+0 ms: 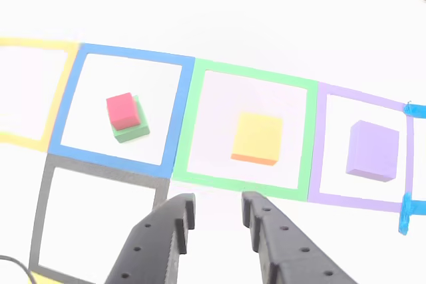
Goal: Tower of hanoi
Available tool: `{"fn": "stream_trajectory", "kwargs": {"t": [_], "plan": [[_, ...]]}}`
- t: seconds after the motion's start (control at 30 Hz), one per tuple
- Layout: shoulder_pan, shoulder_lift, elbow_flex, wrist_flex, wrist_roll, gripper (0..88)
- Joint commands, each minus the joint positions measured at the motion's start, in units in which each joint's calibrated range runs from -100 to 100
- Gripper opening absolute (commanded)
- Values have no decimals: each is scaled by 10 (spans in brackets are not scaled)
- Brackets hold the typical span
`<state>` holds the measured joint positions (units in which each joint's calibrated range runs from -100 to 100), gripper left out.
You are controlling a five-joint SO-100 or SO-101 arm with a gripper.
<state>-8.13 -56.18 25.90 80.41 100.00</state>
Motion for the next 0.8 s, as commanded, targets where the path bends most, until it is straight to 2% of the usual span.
{"fn": "stream_trajectory", "kwargs": {"t": [0.0,0.13,0.43,0.63,0.77], "plan": [[-41,43,-214,140,0,35],[-84,66,-324,194,0,34],[-131,66,-349,194,0,34],[-139,14,-223,159,0,48],[-130,-30,-96,94,0,131]]}}
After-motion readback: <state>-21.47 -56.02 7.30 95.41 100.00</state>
